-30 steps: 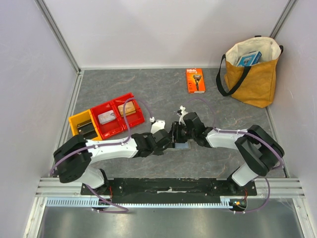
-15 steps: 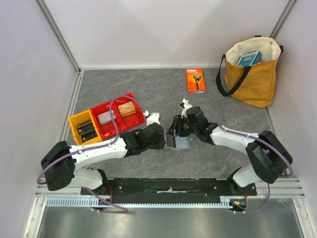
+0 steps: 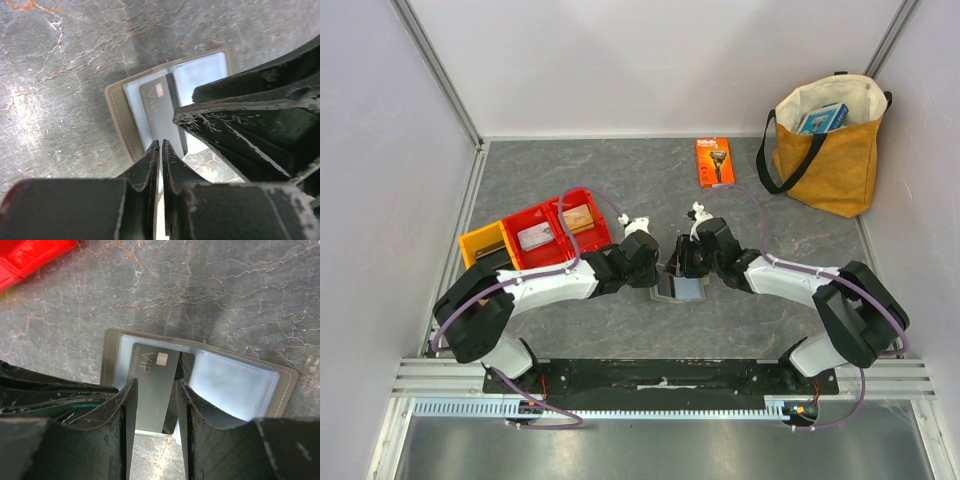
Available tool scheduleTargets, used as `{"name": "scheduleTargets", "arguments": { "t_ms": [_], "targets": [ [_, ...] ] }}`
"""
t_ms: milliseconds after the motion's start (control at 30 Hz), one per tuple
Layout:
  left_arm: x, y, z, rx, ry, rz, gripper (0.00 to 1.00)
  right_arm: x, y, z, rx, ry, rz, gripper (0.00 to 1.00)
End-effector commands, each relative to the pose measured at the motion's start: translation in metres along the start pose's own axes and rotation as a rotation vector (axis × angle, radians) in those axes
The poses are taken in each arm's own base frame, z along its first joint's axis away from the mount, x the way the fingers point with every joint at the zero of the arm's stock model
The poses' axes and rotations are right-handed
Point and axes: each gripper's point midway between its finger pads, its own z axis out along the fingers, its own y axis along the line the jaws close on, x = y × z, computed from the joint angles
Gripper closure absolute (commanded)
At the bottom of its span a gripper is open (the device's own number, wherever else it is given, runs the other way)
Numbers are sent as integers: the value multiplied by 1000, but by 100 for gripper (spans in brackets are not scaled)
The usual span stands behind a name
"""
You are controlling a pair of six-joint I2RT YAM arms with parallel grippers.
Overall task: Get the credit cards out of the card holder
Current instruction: Remove the credit card from the card holder.
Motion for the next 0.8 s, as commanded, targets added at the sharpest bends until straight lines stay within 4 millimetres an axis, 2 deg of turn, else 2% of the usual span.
{"name": "scheduleTargets", "arguments": {
  "t_ms": [0,167,400,767],
  "targets": [
    [9,8,13,-9,20,3,91,7,-14,6,34,2,-12,57],
    [30,31,24,-71,62,-17,98,14,-22,7,49,16,-4,57],
    [48,52,31,-123,109,-50,98,24,-28,7,18,43,6,59],
    [61,59,31,-103,138,-107,98,37,-24,15,-63,81,51,67]
  ]
}}
